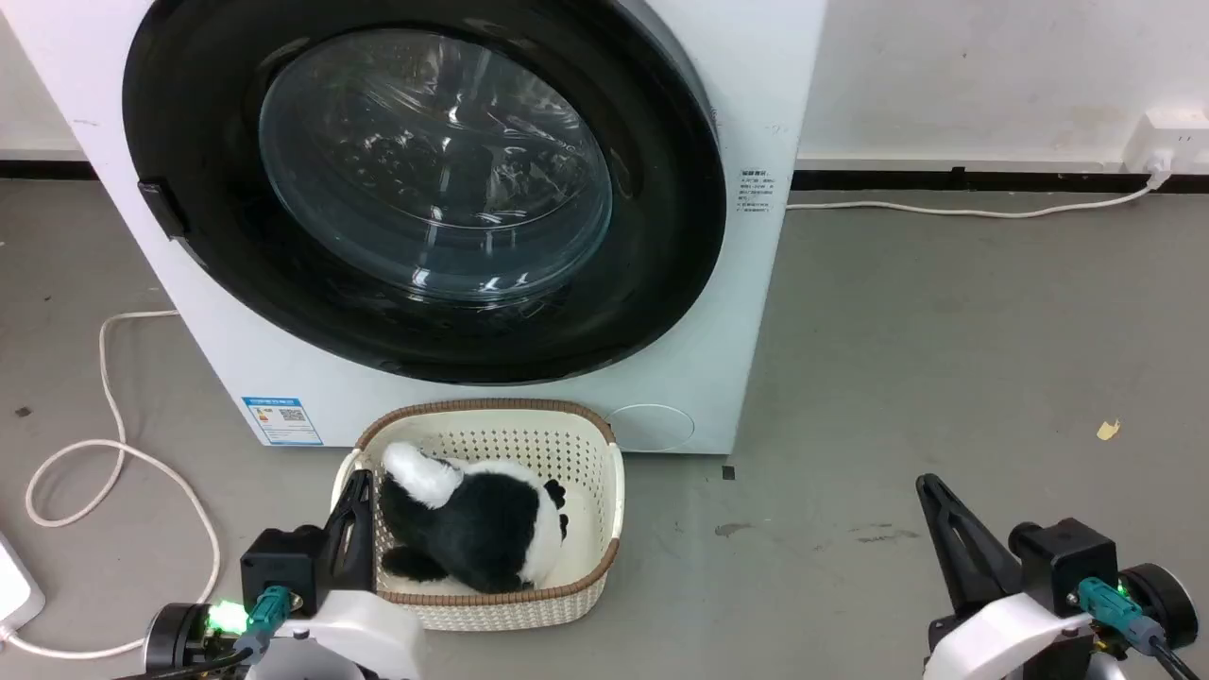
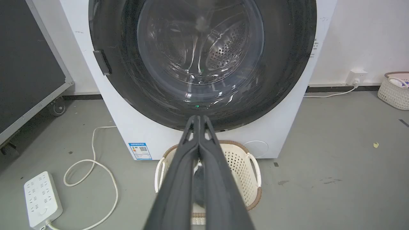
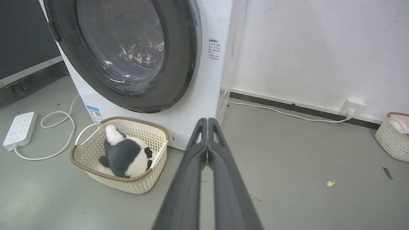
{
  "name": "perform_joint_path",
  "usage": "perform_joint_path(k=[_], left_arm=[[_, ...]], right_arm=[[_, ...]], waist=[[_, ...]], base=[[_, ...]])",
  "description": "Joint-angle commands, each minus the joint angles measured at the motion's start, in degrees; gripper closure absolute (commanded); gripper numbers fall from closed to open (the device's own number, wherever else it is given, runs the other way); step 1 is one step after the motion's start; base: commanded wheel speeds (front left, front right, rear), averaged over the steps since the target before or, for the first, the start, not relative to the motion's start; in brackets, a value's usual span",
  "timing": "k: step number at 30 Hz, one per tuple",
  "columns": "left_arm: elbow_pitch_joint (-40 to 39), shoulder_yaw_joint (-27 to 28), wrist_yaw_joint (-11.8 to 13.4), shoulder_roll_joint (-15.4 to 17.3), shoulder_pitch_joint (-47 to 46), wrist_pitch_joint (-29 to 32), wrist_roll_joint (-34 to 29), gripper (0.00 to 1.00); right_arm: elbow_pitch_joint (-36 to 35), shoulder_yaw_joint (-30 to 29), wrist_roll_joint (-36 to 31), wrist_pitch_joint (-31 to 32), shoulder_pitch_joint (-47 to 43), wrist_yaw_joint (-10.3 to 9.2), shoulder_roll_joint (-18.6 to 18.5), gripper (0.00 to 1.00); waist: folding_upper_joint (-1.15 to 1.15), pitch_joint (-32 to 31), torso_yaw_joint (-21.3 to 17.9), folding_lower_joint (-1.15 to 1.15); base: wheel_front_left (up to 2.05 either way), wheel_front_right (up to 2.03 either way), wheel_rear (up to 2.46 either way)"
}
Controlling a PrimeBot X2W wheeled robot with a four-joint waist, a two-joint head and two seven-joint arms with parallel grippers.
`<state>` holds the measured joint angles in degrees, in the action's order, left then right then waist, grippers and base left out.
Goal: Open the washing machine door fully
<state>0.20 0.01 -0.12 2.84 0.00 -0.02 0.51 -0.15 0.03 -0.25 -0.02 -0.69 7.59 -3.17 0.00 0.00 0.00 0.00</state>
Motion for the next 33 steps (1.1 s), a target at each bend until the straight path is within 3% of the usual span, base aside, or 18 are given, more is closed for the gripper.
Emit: perform_joint_path(k=[1,32,33], left_arm=[[-0.2,0.0,0.1,0.0,0.0,0.0,-0.5,1.0],[-0.2,0.0,0.1,0.0,0.0,0.0,-0.5,1.0],[-0.2,0.0,0.1,0.0,0.0,0.0,-0.5,0.0]], right_arm=[[0.1,0.0,0.2,0.0,0.7,-0.1,0.3,1.0],[0.1,0.0,0.2,0.0,0.7,-0.1,0.3,1.0],[0.1,0.0,0.2,0.0,0.7,-0.1,0.3,0.0]], waist=[[0.0,0.0,0.0,0.0],[0.0,0.0,0.0,0.0],[0.0,0.0,0.0,0.0]], base=[[0.0,0.0,0.0],[0.0,0.0,0.0],[0.0,0.0,0.0]])
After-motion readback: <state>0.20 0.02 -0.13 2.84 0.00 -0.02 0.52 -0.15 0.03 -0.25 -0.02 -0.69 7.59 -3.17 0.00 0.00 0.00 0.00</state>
